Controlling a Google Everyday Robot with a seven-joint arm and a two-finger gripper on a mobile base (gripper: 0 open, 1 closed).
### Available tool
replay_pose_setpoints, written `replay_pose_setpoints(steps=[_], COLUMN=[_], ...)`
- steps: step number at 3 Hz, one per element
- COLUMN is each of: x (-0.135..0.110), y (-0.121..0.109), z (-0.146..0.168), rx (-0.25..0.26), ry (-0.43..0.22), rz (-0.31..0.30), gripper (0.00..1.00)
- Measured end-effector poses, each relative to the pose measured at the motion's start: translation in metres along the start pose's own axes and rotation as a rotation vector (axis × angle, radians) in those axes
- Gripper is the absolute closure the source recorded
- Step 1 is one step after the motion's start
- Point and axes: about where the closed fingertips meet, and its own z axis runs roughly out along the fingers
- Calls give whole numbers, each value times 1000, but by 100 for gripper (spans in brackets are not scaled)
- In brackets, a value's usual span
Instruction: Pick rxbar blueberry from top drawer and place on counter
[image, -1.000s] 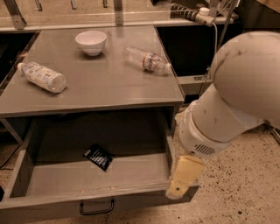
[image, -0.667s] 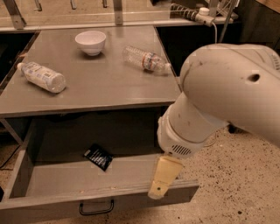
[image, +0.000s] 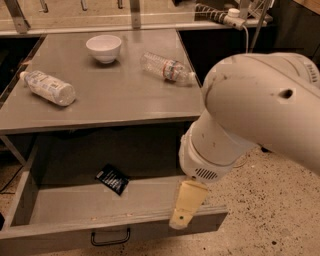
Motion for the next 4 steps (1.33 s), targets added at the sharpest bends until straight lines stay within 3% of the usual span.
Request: replay_pose_setpoints(steps=[1, 2, 4], x=[-1, -4, -12], y=[-1, -15, -5], z=[40, 88, 103], rx=[-23, -64, -29], ry=[12, 19, 13], rz=[46, 129, 138], gripper=[0, 0, 0])
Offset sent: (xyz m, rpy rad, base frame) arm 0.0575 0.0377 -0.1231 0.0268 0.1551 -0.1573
